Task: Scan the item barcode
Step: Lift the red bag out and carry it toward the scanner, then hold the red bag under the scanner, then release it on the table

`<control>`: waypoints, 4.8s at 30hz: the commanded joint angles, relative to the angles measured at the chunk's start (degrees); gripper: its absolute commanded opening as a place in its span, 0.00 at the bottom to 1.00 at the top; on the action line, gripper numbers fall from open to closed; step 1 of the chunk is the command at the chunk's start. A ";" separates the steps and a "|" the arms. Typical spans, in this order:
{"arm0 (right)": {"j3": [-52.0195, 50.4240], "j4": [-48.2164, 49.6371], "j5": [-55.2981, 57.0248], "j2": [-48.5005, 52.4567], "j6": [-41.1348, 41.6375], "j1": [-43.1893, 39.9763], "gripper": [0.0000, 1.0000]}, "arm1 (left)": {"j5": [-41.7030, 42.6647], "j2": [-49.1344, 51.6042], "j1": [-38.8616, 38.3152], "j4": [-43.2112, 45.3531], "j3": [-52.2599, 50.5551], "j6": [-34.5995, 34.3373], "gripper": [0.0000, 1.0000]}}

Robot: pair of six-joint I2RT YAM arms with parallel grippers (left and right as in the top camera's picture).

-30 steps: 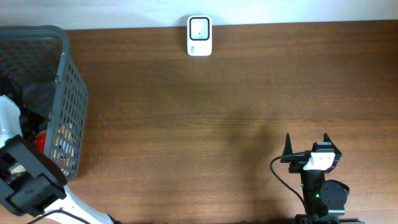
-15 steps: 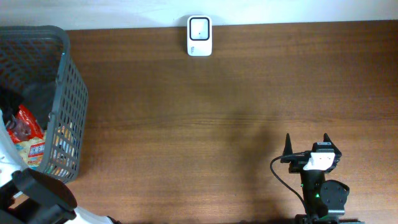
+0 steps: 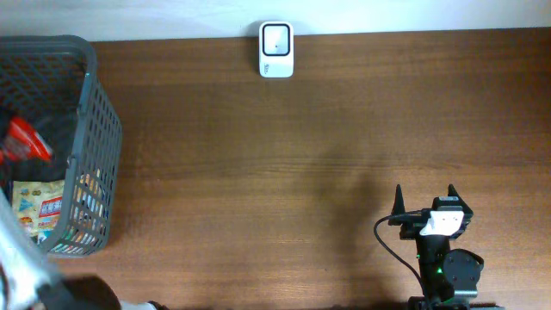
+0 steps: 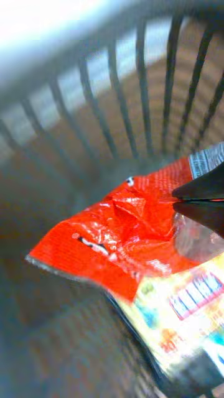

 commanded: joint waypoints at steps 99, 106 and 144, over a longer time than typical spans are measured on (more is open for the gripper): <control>-0.52 -0.13 0.31 -0.37 -0.39 0.35 0.98 | -10.25 30.99 -73.85 17.27 -2.03 4.57 0.00; -0.52 -0.13 0.31 -0.37 -0.39 0.35 0.99 | -8.33 37.09 -74.73 17.25 -3.91 1.55 0.00; -0.52 -0.13 0.31 -0.37 -0.39 0.35 0.99 | -27.78 4.85 -49.70 -24.83 33.99 6.43 0.99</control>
